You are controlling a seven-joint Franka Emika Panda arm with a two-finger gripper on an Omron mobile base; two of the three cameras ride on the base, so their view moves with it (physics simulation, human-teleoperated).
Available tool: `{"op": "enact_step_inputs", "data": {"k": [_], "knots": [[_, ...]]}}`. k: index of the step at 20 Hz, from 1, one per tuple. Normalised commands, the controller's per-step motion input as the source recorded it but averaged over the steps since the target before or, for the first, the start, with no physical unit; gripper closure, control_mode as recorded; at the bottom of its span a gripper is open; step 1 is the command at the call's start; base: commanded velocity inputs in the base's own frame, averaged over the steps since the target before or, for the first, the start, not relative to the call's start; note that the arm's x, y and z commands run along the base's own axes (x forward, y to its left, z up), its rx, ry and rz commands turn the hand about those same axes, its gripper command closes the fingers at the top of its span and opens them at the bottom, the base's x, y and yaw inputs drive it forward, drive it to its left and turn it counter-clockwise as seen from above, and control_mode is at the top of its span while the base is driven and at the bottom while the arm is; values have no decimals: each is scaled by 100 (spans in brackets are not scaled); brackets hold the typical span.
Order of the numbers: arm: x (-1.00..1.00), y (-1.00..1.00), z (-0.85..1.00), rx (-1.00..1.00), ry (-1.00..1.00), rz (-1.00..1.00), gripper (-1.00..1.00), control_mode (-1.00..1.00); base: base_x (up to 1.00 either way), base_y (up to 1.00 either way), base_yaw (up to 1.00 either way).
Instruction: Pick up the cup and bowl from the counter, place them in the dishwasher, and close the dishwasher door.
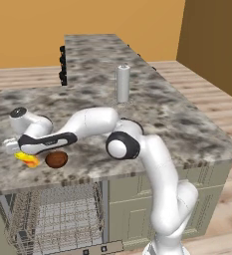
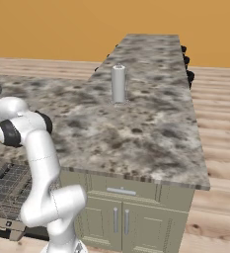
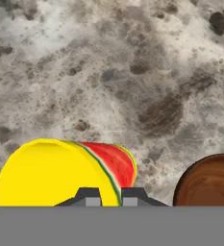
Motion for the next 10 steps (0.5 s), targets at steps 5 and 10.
{"op": "enact_step_inputs", "data": {"k": [5, 10], "knots": [[-34, 0, 28, 0, -15, 11, 100, -100, 0, 0, 0], [-34, -3, 11, 0, -11, 14, 100, -100, 0, 0, 0]]}}
